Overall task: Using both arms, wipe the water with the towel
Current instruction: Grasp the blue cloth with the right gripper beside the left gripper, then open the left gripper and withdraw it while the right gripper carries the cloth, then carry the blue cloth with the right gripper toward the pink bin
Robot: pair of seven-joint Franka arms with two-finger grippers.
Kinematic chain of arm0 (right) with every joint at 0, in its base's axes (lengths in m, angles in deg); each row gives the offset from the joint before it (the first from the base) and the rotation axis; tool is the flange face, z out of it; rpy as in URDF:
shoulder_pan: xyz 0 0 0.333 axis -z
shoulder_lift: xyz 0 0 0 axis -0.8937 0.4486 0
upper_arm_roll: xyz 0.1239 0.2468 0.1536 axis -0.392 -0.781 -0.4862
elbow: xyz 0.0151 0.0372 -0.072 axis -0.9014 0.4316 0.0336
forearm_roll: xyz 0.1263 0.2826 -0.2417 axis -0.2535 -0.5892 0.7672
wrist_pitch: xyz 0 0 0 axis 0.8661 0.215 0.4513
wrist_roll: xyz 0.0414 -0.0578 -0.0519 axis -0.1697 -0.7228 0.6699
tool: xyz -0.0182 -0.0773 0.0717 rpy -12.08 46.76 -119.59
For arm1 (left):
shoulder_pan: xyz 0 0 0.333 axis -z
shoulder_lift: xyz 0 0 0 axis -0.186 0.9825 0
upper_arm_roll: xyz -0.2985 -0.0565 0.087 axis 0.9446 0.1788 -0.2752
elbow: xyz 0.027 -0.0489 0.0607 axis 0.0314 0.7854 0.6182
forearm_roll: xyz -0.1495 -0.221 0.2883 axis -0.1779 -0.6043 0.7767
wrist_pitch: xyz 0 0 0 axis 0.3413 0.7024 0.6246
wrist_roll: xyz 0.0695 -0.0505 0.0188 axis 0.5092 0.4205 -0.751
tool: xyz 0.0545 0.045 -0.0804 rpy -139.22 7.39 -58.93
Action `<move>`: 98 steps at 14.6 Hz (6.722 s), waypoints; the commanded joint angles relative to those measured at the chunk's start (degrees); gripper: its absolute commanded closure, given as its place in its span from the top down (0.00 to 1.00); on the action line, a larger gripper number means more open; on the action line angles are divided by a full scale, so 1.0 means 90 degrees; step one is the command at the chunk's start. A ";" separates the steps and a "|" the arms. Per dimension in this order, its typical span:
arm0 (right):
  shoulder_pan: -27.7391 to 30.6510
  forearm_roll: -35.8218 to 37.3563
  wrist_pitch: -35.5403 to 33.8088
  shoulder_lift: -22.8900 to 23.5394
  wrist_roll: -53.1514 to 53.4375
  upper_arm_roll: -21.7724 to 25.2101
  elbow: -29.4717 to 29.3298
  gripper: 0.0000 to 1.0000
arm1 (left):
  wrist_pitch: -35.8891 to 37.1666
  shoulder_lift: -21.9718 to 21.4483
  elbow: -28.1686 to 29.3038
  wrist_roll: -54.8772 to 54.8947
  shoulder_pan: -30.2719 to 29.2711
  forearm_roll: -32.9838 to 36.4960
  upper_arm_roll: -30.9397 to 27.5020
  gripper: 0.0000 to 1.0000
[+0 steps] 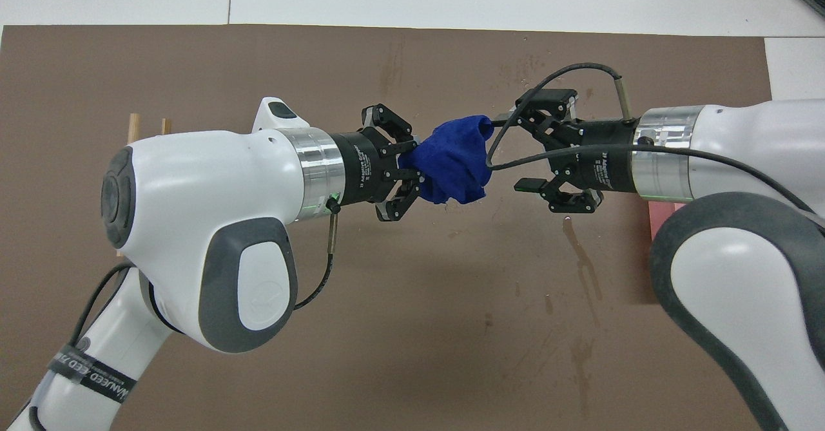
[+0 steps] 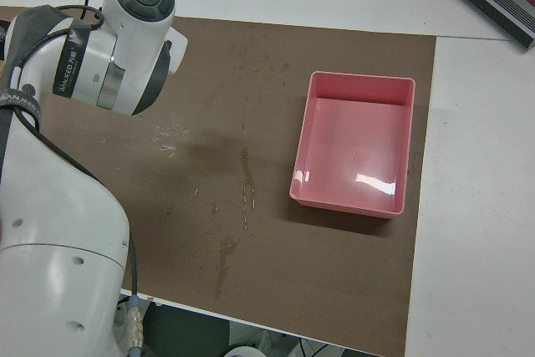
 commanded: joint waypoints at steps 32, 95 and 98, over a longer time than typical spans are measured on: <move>-0.0458 -0.1066 0.1067 0.0434 -0.0476 -0.0011 0.0600 0.00 | -0.1675 -0.0106 0.0338 -0.0197 0.0699 -0.0396 -0.0077 0.21; 0.0548 0.3572 0.1908 0.1029 -0.5895 -0.0011 0.3280 0.00 | 0.6167 -0.0751 -0.1595 1.1639 -0.3891 0.4604 0.0548 1.00; 0.0568 0.3874 0.2121 0.1419 -0.5905 -0.0001 0.2673 0.00 | 0.6157 -0.0751 -0.1595 1.1639 -0.3891 0.4604 0.0548 1.00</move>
